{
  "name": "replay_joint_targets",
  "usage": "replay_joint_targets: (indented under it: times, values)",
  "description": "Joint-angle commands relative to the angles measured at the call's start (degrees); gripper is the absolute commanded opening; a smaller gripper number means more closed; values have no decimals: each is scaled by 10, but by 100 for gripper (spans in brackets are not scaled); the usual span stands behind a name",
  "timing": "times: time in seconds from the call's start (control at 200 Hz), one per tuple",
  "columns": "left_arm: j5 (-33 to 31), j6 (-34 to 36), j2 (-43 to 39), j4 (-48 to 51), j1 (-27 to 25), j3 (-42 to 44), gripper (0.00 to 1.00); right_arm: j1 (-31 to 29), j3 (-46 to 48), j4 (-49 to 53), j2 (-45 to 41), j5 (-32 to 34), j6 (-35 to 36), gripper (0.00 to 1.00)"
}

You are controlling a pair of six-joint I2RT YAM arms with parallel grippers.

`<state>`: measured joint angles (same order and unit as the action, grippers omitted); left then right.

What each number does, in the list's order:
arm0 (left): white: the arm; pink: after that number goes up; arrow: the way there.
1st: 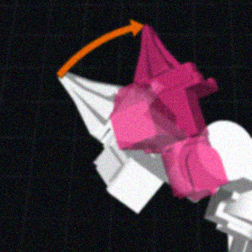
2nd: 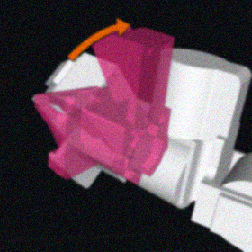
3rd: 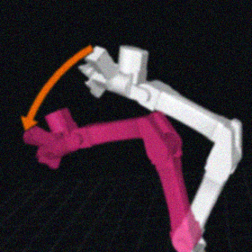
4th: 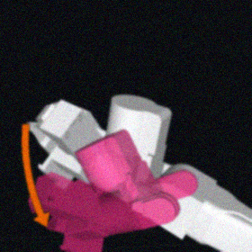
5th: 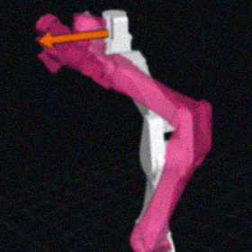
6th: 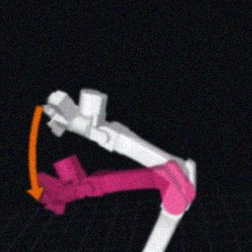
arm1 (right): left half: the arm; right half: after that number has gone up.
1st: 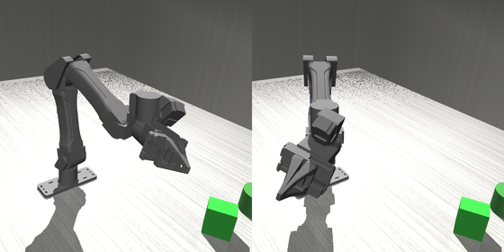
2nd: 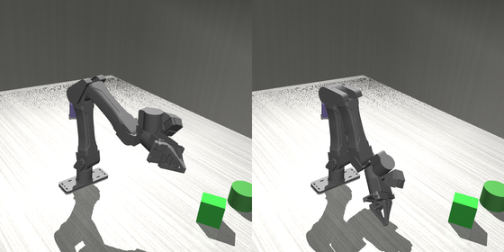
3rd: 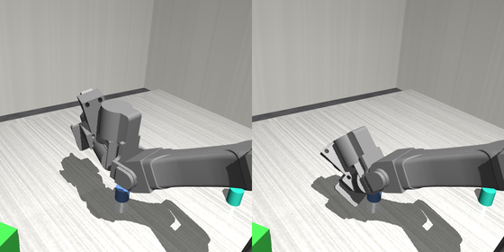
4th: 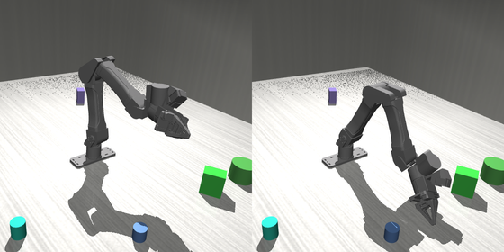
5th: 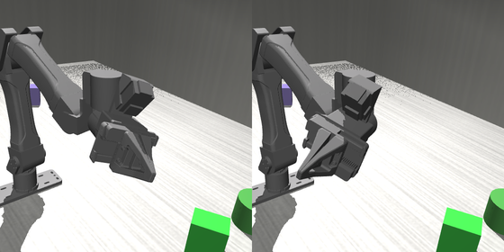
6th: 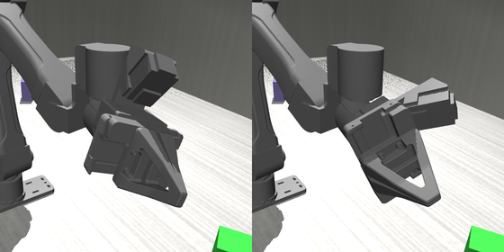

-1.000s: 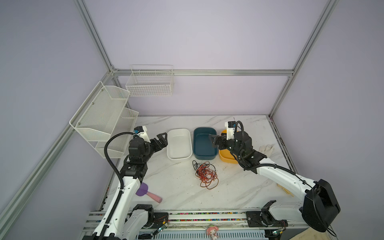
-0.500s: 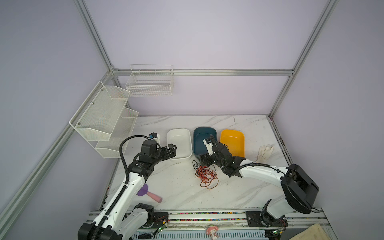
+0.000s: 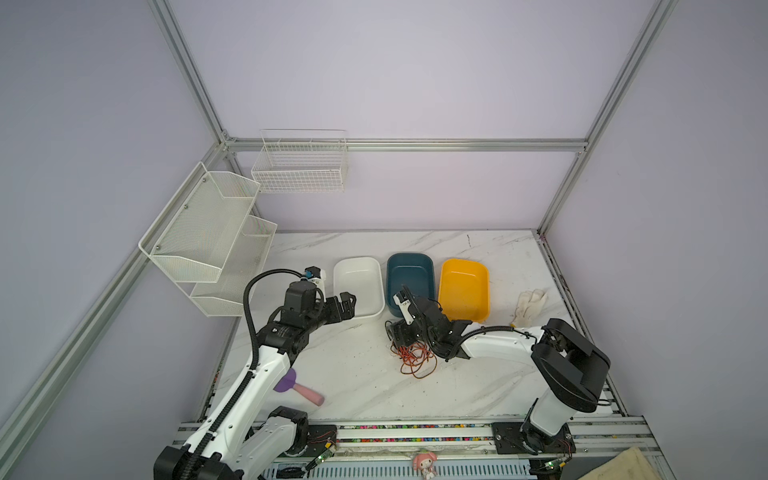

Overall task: Untangle the cables
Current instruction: 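Raise both arms and move the right gripper over the tangled wires, then lower the right gripper onto the red wires and close it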

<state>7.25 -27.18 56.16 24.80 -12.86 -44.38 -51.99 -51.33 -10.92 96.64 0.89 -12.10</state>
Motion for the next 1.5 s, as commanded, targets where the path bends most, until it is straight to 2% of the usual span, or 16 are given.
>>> replay_joint_targets:
  times: [0.0, 0.325, 0.475, 0.575, 0.815, 1.0, 1.105, 1.175, 1.495]
  values:
    - [13, 10, 1, -4, -3, -43, 100, -1, -22, -2, -1, 10, 6, 77]
    - [27, 5, -2, -2, -3, -46, 100, -6, -12, 7, -40, 12, -16, 67]
    - [19, 5, -10, 2, -5, -43, 100, -10, 6, 12, -88, 35, -26, 67]
    - [21, 6, -7, 3, -5, -45, 100, -12, -2, 37, -94, 21, -39, 66]
    - [26, 7, -4, 11, -12, -48, 100, -13, 16, 79, -123, 49, -42, 67]
    - [24, 9, 0, 22, -18, -52, 100, -13, 49, 72, -152, 24, -104, 66]
    - [24, 10, 3, 24, -18, -55, 100, -13, 45, 75, -142, 12, -123, 65]
    - [24, 10, 4, 26, -19, -55, 100, -13, 44, 80, -133, 14, -131, 60]
    - [15, 13, 4, 36, -20, -57, 100, -13, 67, 54, -108, 30, -129, 59]
